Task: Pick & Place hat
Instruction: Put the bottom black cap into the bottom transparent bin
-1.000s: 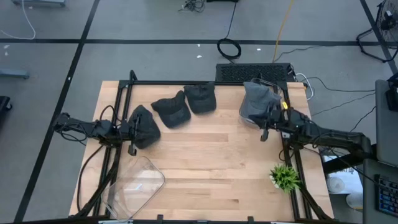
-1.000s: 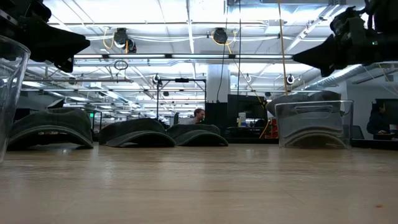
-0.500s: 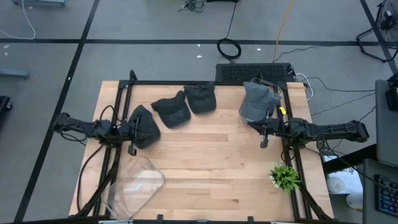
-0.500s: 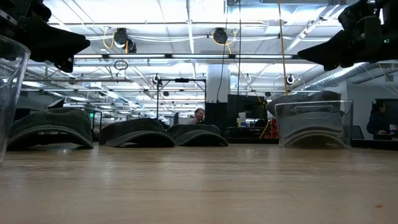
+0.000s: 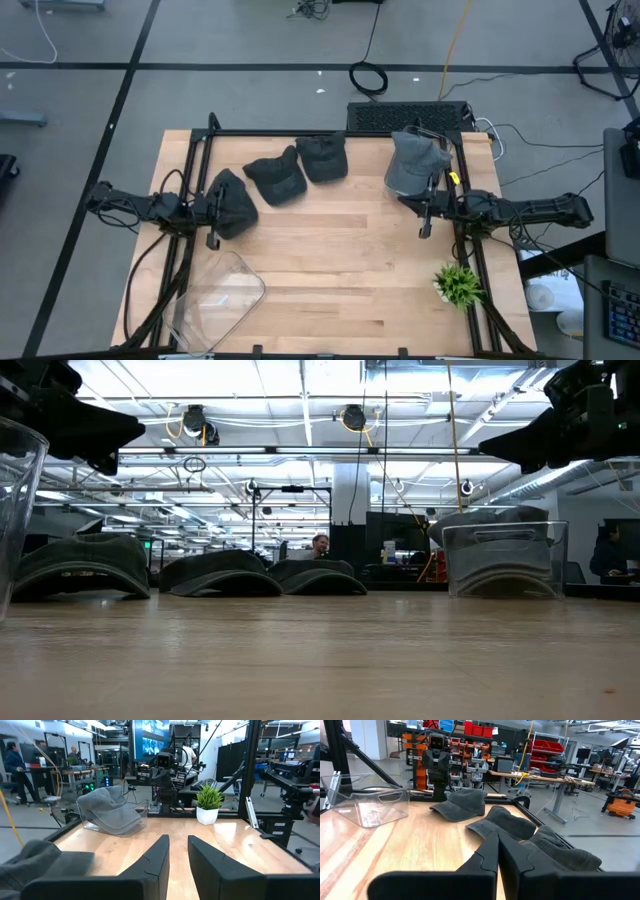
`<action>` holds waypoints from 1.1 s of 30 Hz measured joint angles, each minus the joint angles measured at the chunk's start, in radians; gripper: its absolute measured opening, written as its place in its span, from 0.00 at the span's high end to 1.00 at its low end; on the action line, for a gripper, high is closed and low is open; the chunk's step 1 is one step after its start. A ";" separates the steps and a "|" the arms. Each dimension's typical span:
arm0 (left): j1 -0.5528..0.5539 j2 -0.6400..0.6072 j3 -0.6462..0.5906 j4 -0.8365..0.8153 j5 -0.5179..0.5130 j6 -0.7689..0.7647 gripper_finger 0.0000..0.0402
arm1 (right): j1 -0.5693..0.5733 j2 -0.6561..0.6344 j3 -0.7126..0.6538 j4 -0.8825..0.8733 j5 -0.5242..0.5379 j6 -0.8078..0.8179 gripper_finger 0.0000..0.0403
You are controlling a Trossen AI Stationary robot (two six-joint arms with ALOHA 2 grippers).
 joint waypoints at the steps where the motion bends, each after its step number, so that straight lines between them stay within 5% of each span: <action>1: 0.000 0.000 0.000 0.002 -0.002 0.015 0.81 | 0.000 0.000 0.000 0.000 0.000 0.000 1.00; 10: 0.000 0.000 0.000 0.158 -0.003 -0.057 0.81 | 0.000 0.000 0.000 0.000 0.000 -0.001 1.00; 20: 0.000 0.006 0.000 0.134 0.041 -0.141 0.81 | 0.000 0.002 0.000 0.000 -0.001 -0.001 1.00; 23: 0.014 0.007 0.012 0.146 -0.080 -0.211 0.81 | 0.000 0.002 0.000 0.000 -0.001 -0.001 1.00; 28: 0.070 0.074 0.240 -0.365 -0.280 -0.532 0.80 | 0.000 0.002 0.000 0.000 -0.001 -0.001 1.00; 33: 0.148 0.294 0.506 -0.736 -0.284 -0.754 0.70 | -0.001 0.002 0.000 0.000 -0.002 -0.001 1.00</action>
